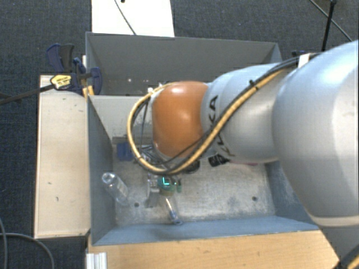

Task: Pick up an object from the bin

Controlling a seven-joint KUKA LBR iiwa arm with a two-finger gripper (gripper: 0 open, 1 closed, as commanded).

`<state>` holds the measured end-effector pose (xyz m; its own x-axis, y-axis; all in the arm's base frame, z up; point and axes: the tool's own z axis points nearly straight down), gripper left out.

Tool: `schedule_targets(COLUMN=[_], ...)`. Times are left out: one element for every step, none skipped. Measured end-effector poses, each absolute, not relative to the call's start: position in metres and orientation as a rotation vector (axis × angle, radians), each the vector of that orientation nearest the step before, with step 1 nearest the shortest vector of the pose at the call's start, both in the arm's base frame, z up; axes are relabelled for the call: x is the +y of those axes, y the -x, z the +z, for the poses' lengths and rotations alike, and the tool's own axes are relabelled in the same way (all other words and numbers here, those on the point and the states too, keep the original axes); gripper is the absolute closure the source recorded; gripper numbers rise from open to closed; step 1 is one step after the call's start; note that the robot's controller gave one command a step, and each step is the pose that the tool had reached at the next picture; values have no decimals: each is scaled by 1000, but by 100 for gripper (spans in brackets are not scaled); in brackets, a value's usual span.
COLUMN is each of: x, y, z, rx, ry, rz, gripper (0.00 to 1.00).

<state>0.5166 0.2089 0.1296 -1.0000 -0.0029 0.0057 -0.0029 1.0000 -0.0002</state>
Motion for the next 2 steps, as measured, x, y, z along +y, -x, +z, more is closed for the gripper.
schedule_targets(x=[146, 100], y=[-519, -548], z=[80, 71], rx=[-3145, -3149], ry=[-73, -93], rz=[0, -1], gripper=[0, 0])
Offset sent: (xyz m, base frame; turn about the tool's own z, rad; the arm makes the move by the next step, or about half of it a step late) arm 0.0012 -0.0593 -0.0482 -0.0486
